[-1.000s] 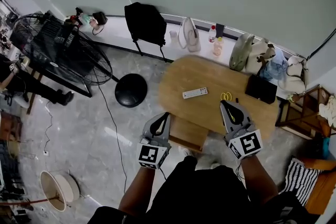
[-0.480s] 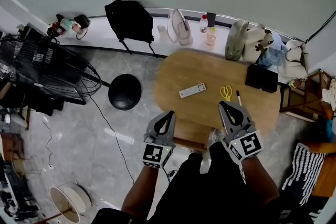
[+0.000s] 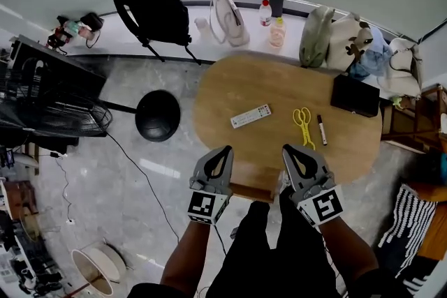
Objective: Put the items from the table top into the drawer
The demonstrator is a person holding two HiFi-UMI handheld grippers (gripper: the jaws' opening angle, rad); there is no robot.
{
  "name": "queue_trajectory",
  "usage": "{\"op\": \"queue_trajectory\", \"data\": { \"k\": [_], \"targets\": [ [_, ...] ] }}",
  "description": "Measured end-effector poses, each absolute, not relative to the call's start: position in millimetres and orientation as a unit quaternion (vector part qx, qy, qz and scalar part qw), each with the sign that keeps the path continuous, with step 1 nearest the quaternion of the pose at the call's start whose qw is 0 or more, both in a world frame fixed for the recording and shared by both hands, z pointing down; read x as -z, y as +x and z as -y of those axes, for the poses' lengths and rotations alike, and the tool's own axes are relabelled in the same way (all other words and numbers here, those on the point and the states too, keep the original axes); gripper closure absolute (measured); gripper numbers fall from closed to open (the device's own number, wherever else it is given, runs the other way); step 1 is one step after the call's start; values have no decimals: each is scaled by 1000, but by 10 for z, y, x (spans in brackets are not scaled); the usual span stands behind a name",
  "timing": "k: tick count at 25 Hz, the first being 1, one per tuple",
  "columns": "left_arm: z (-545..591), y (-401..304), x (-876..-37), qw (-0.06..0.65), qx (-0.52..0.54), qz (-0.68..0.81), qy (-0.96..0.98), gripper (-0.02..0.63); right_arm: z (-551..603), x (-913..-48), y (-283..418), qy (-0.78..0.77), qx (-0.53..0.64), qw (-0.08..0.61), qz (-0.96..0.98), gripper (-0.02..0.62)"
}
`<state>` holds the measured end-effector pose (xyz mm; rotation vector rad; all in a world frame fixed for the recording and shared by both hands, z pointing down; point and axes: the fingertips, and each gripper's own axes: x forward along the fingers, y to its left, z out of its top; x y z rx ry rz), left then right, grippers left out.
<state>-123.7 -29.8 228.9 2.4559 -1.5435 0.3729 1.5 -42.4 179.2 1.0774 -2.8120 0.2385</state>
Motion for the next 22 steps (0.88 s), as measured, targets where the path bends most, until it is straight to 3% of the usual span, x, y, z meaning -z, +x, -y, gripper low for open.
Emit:
{"op": "queue_trajectory", "data": {
  "k": [14, 15, 17, 22],
  "targets": [
    [705, -840, -3935, 106, -219, 446, 861, 584, 551, -3316, 183, 344, -159, 84, 922, 598],
    [713, -823, -4050, 103, -230, 440, 862, 569, 540, -3424, 193, 343, -162, 87, 921, 598],
    [728, -801, -4278, 99, -257, 423, 863, 438, 517, -3613, 202, 341, -167, 88, 921, 598],
    [810, -855, -4706, 91, -309, 398, 859, 289, 478, -3981, 188, 339, -184, 82, 919, 598]
  ]
}}
